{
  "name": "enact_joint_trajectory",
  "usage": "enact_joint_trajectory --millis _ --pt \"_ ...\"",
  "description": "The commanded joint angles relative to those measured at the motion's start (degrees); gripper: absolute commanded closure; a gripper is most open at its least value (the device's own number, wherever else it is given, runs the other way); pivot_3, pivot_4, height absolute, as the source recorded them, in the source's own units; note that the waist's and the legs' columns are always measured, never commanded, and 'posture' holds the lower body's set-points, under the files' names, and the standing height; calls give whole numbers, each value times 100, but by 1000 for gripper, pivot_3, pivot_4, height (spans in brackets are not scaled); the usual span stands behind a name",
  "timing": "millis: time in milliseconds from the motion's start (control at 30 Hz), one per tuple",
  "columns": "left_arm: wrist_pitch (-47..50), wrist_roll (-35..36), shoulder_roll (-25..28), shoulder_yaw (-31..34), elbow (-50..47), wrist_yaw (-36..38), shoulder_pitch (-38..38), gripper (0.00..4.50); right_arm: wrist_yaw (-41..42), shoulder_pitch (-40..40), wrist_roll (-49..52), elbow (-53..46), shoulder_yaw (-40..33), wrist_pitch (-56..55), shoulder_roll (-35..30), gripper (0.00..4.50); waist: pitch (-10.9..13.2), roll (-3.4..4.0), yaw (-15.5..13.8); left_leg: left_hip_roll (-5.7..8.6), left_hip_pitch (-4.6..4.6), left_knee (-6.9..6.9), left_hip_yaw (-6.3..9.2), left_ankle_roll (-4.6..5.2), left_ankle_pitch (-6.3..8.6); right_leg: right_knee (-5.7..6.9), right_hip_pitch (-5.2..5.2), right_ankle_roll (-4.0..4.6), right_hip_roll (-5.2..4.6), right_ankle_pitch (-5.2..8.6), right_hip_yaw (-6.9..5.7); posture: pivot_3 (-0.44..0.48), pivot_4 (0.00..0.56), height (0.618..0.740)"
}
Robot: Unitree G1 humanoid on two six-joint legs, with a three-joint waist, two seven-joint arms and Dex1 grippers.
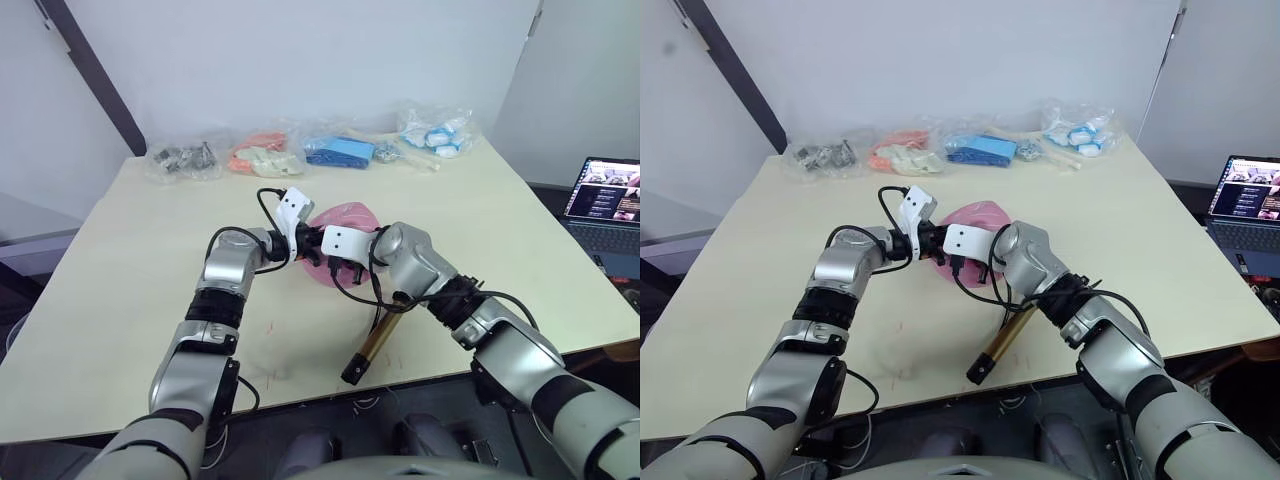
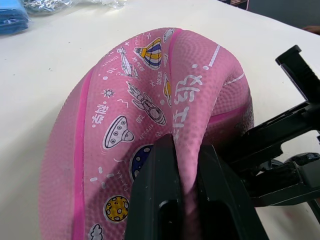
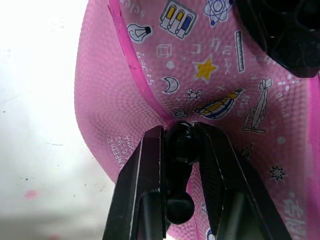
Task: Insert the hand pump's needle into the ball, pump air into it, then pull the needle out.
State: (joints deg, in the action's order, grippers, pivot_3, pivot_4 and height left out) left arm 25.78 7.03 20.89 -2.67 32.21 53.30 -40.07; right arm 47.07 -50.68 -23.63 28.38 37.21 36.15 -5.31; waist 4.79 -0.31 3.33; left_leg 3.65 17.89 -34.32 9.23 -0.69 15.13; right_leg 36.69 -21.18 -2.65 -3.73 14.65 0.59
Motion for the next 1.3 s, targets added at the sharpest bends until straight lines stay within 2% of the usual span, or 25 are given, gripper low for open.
enact_joint_trajectory --millis 33,500,767,933,1033,1167,1300 --pt "238 -195 -10 -310 556 2 286 4500 -69 439 -254 1216 351 161 -124 4133 0 0 0 0 -2 0 4 -2 1 0 0 0 -1 0 -5 0 150 740" --pt "220 -191 -5 -308 594 2 292 4500 -163 417 -324 1644 261 34 -22 4133 -3 3 6 0 -7 1 16 -6 4 -1 -1 3 -4 2 -18 0 150 740" --pt "226 -190 5 -316 573 12 307 4500 -273 467 -237 1581 123 -93 -9 4133 -5 7 11 0 -7 1 36 -9 6 -7 -2 4 -41 2 -86 0 150 740" --pt "207 -186 9 -300 552 -12 316 4500 -464 553 -82 852 -327 -219 -179 4133 -3 8 12 2 6 1 58 -12 8 -15 -10 5 -43 3 -106 0 150 740" --pt "120 -205 43 -274 568 -43 263 4500 -469 713 54 6 -657 -235 -402 4133 10 13 -6 4 28 1 65 -12 8 -16 -27 5 -43 3 -109 0 150 740" --pt "-35 -226 108 -254 588 -73 124 4500 -371 1004 203 -1172 -978 -168 -765 4133 133 29 -99 9 66 0 72 -12 7 -16 -56 3 -42 2 -107 0 150 740" --pt "-167 -209 131 -250 649 -78 -14 4500 -390 1196 324 -1813 -1104 -113 -976 4133 221 40 -174 12 94 -2 76 -27 -8 -18 -99 -4 -39 -3 -106 0 150 740"
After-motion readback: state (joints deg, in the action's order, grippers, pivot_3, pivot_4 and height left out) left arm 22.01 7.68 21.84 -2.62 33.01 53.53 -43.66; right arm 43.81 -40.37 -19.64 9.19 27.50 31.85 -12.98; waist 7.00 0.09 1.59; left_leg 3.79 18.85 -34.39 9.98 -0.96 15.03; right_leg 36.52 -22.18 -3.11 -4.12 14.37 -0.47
